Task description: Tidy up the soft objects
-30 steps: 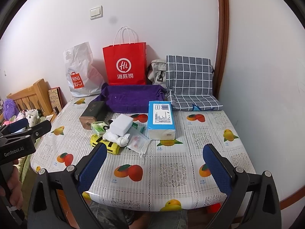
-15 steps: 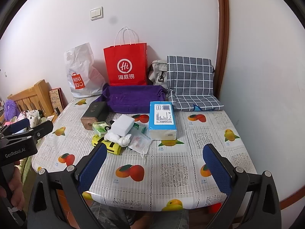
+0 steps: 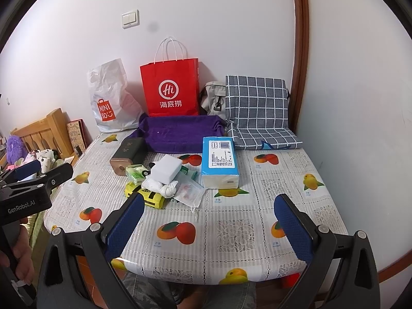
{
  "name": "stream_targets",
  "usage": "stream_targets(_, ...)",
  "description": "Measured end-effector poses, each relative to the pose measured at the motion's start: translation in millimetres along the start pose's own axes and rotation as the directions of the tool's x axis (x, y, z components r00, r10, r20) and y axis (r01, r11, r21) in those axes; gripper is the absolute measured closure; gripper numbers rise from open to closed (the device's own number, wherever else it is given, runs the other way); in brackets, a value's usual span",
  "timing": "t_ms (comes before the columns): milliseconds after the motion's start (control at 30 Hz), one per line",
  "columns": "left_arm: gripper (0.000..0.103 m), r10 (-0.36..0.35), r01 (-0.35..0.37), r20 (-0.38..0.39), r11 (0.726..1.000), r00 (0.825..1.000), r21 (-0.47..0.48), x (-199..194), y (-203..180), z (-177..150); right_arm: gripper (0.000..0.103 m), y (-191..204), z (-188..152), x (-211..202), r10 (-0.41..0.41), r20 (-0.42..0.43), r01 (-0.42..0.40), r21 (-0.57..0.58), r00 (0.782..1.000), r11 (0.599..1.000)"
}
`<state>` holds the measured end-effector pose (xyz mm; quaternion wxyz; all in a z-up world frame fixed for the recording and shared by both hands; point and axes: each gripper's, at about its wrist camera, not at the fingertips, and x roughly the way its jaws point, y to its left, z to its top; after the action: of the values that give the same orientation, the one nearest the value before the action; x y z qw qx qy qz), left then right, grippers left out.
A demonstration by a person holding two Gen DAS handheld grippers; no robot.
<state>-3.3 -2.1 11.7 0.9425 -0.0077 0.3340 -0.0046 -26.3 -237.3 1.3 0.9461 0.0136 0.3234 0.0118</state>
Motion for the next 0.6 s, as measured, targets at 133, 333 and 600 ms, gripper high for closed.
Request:
stream_targets(133,0.000,-0.001,0.001,0.001,1.000,1.000,0.000,0.4,0.1,-0.7,0.003,-0.3,-0.3,-0.1,0.001,0.001,-0.001,0.000,1.000,1.000)
stream_targets(333,0.000,-0.003,0.003,0.004,1.000,1.000,0.000,-2.5,-2.2,0.4,0.003,0.6,-1.5,-3.1,0.004,0.006,-0.004,0.001,1.000,1.000)
stream_targets(600,0.000,-0.005,0.005,0.005,1.000,1.000,0.002,-3.9,-3.4,1.4,0.003,0.8,-1.9,-3.6,0.006,0.008,-0.006,0.002,1.000,1.000)
